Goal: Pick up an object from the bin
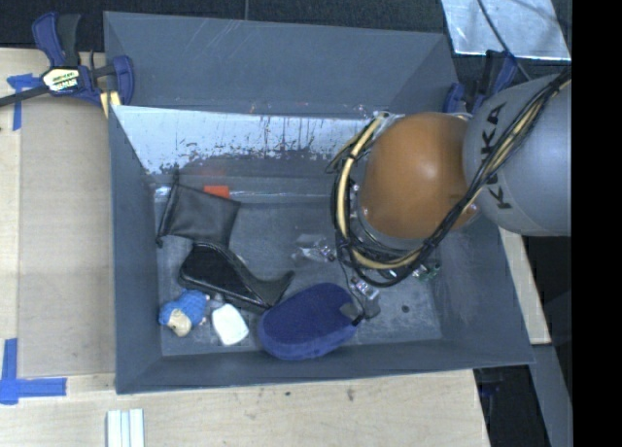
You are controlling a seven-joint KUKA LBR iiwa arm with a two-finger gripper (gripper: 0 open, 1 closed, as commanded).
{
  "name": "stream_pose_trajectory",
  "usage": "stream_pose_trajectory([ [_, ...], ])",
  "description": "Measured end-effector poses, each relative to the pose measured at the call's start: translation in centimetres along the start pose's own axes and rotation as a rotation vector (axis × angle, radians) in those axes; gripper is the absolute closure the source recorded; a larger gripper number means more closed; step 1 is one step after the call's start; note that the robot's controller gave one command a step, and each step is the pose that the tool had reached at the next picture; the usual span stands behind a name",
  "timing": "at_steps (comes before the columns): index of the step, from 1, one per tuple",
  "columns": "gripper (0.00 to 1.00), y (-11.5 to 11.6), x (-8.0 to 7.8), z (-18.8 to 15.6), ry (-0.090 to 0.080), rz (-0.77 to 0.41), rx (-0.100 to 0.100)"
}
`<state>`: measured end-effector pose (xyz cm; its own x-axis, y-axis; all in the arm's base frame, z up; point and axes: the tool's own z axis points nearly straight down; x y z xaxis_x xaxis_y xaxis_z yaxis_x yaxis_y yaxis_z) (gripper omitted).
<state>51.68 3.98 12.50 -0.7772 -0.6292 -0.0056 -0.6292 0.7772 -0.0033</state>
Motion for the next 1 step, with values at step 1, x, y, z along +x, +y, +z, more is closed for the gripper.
stream_pose_trajectory([
  [1, 0.0, 1.0, 0.91, 5.38, 0.003, -0.345, 0.0],
])
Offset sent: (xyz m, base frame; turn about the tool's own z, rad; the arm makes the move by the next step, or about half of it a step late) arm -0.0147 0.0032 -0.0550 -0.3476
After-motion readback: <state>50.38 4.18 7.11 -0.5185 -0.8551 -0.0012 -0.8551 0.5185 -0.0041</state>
